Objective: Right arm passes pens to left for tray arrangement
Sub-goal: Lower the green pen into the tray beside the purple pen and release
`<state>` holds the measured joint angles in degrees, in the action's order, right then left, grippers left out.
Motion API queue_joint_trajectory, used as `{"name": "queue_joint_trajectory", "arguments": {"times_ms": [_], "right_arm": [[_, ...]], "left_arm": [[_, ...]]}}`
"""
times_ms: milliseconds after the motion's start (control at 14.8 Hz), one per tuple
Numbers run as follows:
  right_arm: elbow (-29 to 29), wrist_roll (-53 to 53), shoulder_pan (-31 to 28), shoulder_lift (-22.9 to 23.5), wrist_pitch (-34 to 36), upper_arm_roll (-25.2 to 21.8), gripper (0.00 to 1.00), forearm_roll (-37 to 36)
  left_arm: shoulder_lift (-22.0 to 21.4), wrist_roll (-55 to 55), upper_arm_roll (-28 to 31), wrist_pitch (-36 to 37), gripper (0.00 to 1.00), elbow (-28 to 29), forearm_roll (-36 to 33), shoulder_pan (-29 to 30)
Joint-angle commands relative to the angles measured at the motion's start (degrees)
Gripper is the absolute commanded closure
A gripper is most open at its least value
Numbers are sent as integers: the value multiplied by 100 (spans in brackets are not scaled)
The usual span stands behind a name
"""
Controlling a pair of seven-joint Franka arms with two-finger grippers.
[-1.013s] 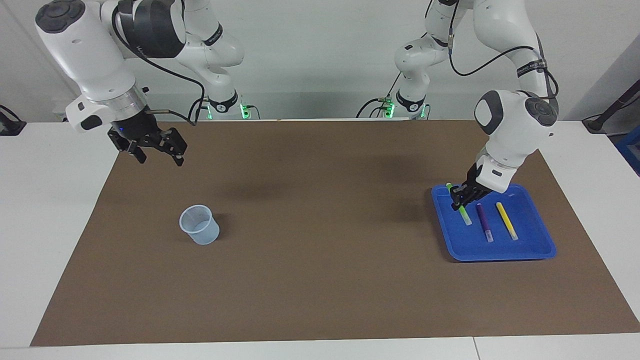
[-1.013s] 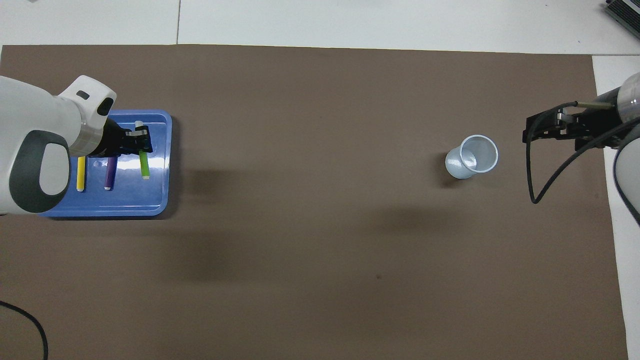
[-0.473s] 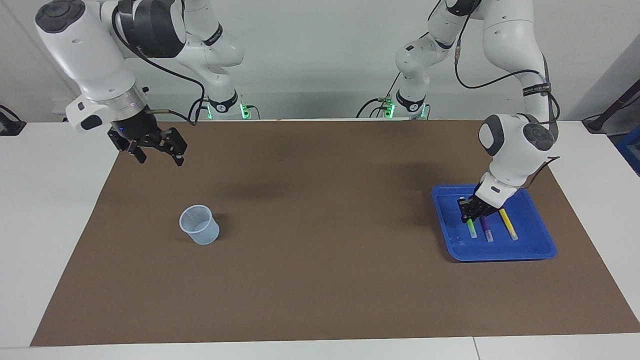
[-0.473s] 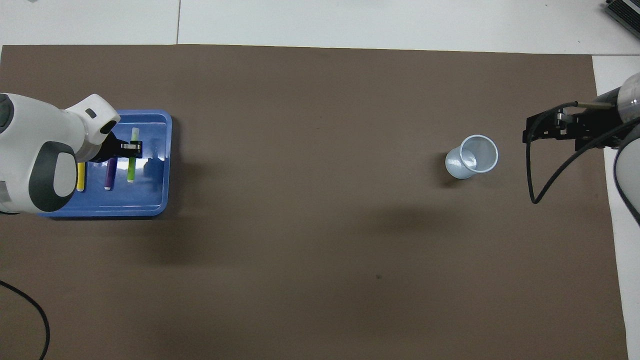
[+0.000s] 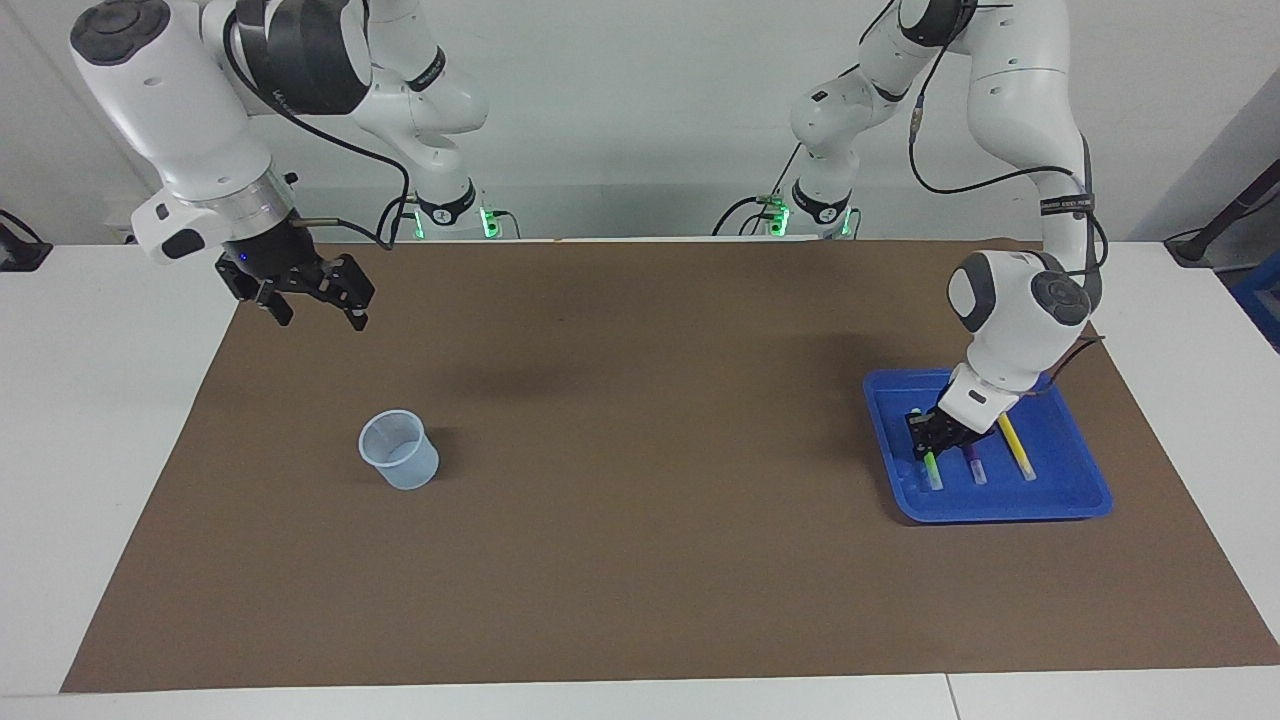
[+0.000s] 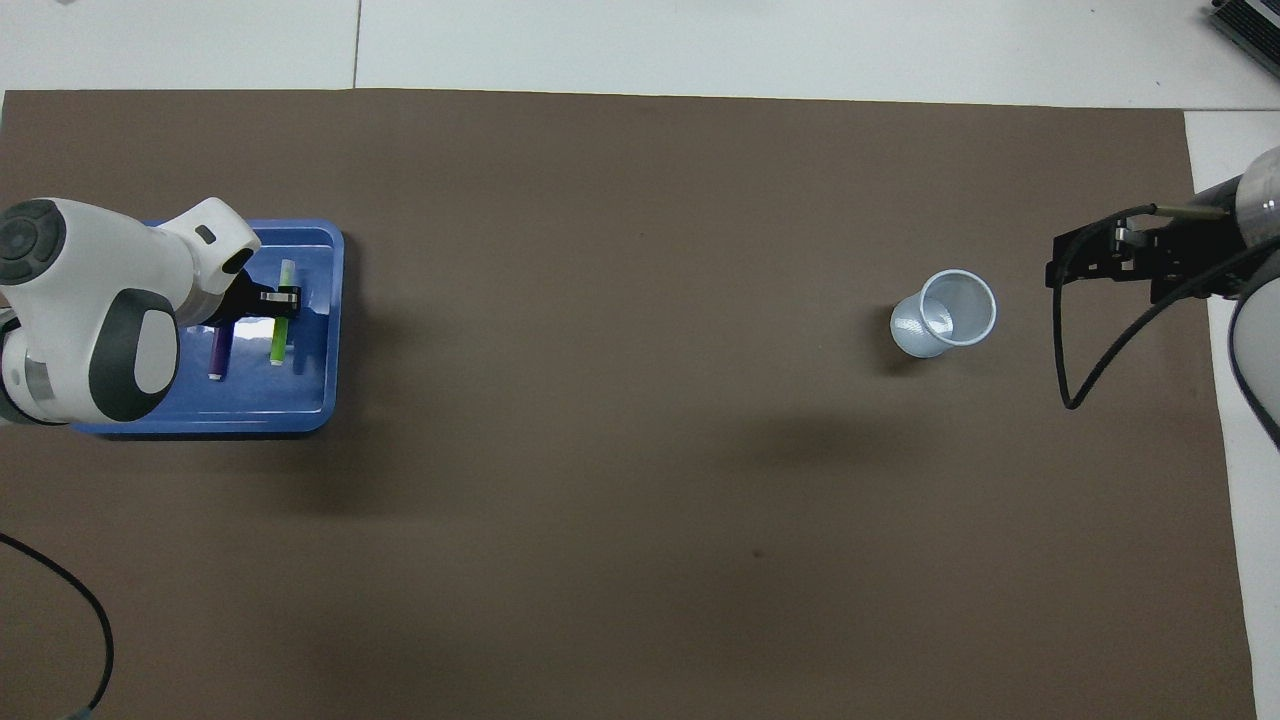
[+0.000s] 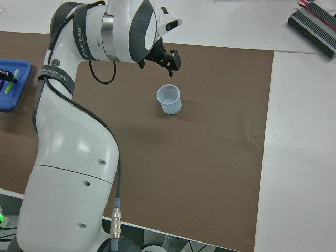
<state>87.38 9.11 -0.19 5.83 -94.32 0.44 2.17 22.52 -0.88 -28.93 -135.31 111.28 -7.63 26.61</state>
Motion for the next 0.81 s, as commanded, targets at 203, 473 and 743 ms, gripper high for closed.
{"name": "queue_joint_trajectory", "arguments": {"times_ms": [203, 473, 743], "right_arm": [[51, -93, -60, -100, 107, 44, 0, -120], [51, -102, -69, -100, 107, 44, 0, -120], [51, -102, -69, -100, 116, 44, 0, -120]], "left_arm": [[-72, 18, 36, -75, 100, 149, -107, 20], [-72, 9, 36, -49, 63, 140, -116, 29], [-89, -26, 36, -22, 0, 87, -107, 37]]}}
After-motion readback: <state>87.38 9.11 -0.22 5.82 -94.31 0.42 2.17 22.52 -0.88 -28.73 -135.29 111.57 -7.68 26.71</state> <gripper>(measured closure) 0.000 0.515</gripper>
